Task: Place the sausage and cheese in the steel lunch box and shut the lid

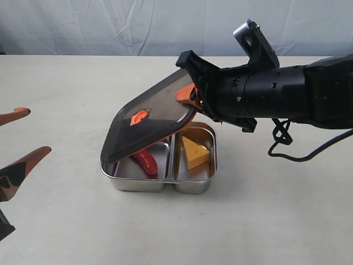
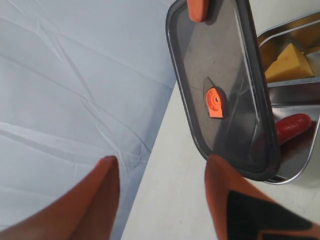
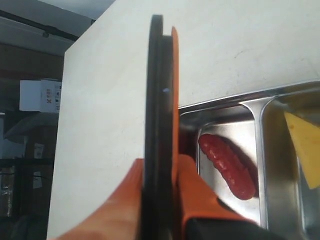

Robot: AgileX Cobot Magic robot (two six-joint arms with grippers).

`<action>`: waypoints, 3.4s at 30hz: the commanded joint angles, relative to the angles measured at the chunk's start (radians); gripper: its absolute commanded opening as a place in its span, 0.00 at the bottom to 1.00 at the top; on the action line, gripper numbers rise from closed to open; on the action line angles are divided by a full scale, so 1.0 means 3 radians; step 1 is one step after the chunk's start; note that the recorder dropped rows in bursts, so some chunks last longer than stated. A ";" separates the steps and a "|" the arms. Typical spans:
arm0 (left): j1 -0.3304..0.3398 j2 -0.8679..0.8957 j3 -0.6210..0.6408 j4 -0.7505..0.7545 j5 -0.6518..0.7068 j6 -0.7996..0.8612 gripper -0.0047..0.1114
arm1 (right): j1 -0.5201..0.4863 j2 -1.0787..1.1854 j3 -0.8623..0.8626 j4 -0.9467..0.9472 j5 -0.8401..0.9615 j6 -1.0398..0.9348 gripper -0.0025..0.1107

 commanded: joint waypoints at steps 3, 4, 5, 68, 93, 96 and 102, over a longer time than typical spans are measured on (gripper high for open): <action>0.0010 -0.0009 -0.0020 -0.0007 0.0008 -0.0028 0.47 | 0.0002 0.0010 -0.0012 -0.0439 0.0097 -0.0035 0.01; 0.0010 -0.0009 -0.0020 -0.0007 0.0008 -0.0028 0.47 | 0.0002 0.0010 -0.0012 -0.0493 0.0097 -0.0035 0.01; 0.0010 -0.0009 -0.0020 -0.0007 0.0008 -0.0028 0.47 | 0.0002 0.0010 -0.0012 -0.0529 0.0119 -0.0035 0.01; 0.0010 -0.0009 -0.0020 -0.0006 0.0001 -0.0022 0.47 | 0.0002 0.0010 0.0154 -0.1702 0.0272 0.0285 0.51; 0.0010 -0.0009 -0.0020 -0.0015 0.0001 -0.0022 0.47 | 0.0002 0.0010 0.0154 -0.3374 0.0491 0.1840 0.51; 0.0010 -0.0009 -0.0020 -0.0021 0.0001 -0.0022 0.47 | 0.0002 0.0010 0.0154 -0.3395 0.0515 0.1846 0.51; 0.0010 -0.0009 -0.0020 -0.0021 0.0001 -0.0022 0.47 | 0.0002 0.0010 0.0154 -0.3395 0.0498 0.1857 0.51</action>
